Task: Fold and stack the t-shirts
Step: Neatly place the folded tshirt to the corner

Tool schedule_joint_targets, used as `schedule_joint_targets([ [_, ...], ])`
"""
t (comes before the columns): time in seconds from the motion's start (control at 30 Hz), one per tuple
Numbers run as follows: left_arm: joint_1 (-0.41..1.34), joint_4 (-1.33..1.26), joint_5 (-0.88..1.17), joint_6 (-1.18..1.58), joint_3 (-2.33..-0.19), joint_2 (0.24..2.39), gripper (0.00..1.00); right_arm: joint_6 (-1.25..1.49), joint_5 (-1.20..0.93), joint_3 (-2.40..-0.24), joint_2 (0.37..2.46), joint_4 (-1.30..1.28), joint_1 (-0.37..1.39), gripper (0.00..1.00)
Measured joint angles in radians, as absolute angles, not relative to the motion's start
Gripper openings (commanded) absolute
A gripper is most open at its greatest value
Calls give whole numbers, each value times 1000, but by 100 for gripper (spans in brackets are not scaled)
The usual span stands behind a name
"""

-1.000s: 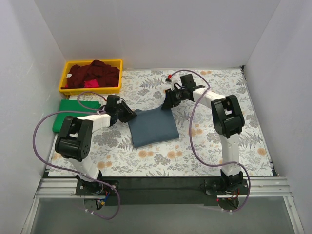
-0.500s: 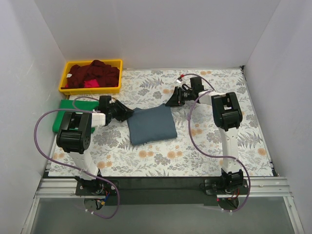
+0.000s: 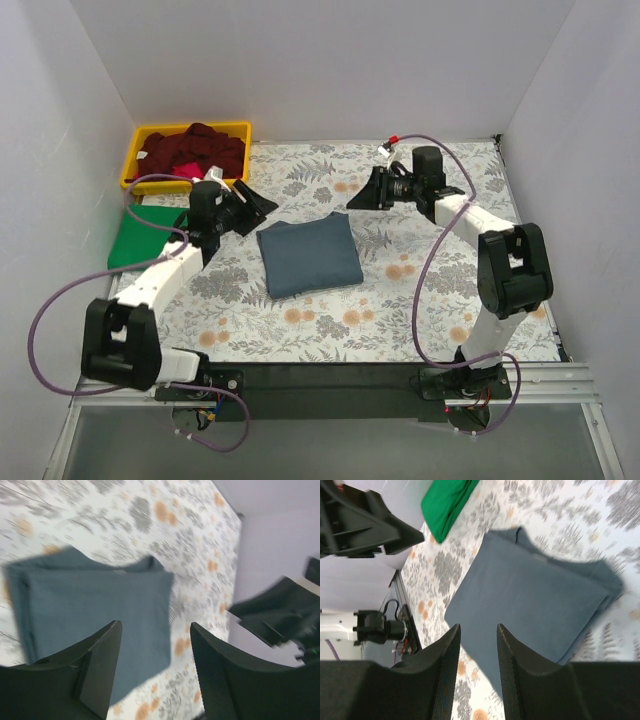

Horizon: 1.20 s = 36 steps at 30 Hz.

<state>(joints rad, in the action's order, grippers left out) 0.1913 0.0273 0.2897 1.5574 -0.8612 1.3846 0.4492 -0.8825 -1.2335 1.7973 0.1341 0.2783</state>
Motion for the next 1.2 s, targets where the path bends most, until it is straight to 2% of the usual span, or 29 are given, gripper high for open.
schedule_joint_targets([
  [0.03, 220, 28, 287, 1560, -839, 1333, 50, 450, -880, -1198, 1772, 136, 287, 41],
  [0.07, 246, 30, 283, 1564, -817, 1294, 43, 450, -878, -1170, 1757, 140, 298, 41],
  [0.13, 313, 30, 278, 1585, -757, 1227, 36, 453, -878, -1094, 1740, 159, 337, 35],
  [0.17, 345, 28, 282, 1595, -727, 1211, 28, 456, -879, -1060, 1740, 165, 358, 33],
  [0.27, 410, 11, 286, 1625, -621, 1223, 15, 467, -881, -965, 1745, 184, 414, 26],
  [0.3, 416, 0, 286, 1633, -584, 1241, 6, 468, -889, -939, 1753, 188, 431, 25],
  [0.4, 415, 1, 271, 1662, -497, 1334, 0, 471, -902, -893, 1813, 226, 445, 21],
  [0.47, 411, 4, 259, 1686, -469, 1386, 0, 468, -906, -872, 1872, 252, 432, 20],
  [0.63, 356, 2, 246, 1728, -438, 1348, 0, 484, -981, -833, 1959, 306, 352, 19],
  [0.7, 313, 26, 237, 1728, -416, 1303, 4, 483, -993, -831, 1959, 313, 333, 19],
  [0.73, 299, 47, 228, 1722, -414, 1281, 11, 483, -995, -829, 1957, 315, 328, 20],
  [0.9, 278, 163, 198, 1662, -455, 1180, 32, 497, -934, -822, 1851, 292, 358, 24],
  [0.93, 278, 192, 192, 1647, -479, 1157, 36, 503, -923, -823, 1814, 291, 376, 28],
  [0.97, 278, 217, 183, 1630, -508, 1134, 45, 517, -910, -828, 1776, 291, 398, 29],
  [1.07, 278, 278, 138, 1570, -596, 1062, 63, 548, -875, -867, 1695, 305, 490, 32],
  [1.2, 277, 337, 47, 1488, -679, 984, 76, 623, -838, -908, 1697, 397, 621, 32],
])
